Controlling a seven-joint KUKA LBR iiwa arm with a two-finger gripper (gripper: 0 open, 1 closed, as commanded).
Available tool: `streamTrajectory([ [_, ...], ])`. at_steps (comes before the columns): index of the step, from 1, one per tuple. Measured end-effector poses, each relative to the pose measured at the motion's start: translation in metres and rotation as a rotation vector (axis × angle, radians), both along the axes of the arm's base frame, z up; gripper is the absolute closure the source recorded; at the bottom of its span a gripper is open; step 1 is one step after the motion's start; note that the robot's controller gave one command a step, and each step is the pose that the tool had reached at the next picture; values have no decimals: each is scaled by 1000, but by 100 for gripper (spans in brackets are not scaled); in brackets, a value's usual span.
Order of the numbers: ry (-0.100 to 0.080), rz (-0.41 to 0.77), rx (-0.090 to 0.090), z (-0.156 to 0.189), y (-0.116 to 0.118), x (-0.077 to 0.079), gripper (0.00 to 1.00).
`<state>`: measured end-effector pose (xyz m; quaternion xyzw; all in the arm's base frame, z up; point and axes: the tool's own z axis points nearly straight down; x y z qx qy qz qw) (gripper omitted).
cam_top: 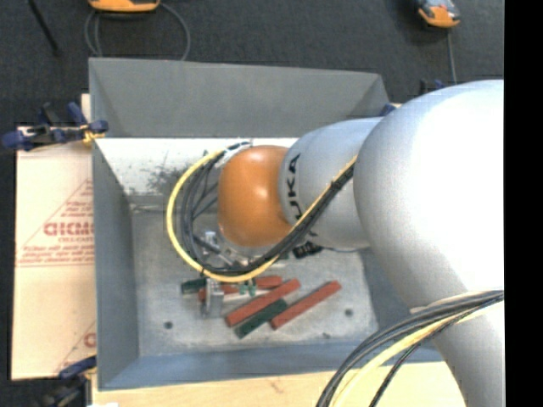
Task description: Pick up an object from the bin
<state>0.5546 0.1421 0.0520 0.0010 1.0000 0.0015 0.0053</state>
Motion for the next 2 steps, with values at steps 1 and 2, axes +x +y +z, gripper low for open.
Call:
streamTrajectory([
  [1, 10, -72, -1, 19, -27, -7, 0],
  [2, 11, 75, -3, 19, -6, -15, 100],
])
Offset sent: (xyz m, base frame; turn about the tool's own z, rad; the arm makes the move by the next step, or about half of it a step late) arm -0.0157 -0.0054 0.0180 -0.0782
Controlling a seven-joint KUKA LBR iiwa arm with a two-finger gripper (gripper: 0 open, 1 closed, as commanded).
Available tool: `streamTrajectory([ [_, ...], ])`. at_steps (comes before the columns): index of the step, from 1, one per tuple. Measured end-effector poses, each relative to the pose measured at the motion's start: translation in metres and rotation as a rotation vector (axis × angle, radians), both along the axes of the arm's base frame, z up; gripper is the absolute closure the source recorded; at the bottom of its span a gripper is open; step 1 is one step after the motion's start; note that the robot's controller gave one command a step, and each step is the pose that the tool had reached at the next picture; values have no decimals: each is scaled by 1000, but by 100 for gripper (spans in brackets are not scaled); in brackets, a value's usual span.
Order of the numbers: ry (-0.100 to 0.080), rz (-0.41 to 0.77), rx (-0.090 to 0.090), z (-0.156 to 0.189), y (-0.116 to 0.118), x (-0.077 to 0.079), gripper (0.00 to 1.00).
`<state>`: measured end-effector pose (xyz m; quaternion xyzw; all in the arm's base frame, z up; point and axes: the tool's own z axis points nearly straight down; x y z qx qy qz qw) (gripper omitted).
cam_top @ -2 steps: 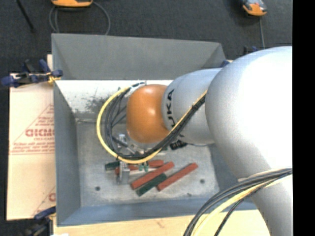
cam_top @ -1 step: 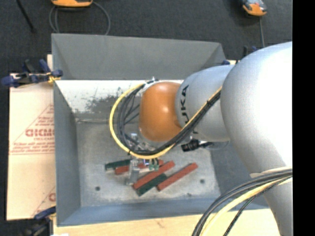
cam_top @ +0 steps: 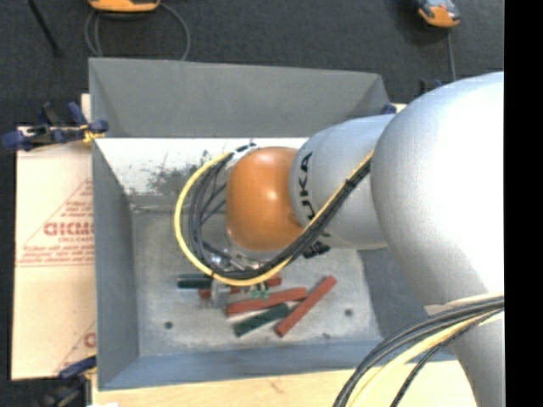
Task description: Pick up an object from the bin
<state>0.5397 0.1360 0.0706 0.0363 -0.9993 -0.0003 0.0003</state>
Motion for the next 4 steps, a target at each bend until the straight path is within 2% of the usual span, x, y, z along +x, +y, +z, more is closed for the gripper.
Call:
streamTrajectory([
  [2, 0, -1, 0, 3, 0, -1, 100],
  [3, 5, -2, -1, 17, -1, -2, 100],
  [4, -1, -4, 0, 33, -1, 0, 100],
])
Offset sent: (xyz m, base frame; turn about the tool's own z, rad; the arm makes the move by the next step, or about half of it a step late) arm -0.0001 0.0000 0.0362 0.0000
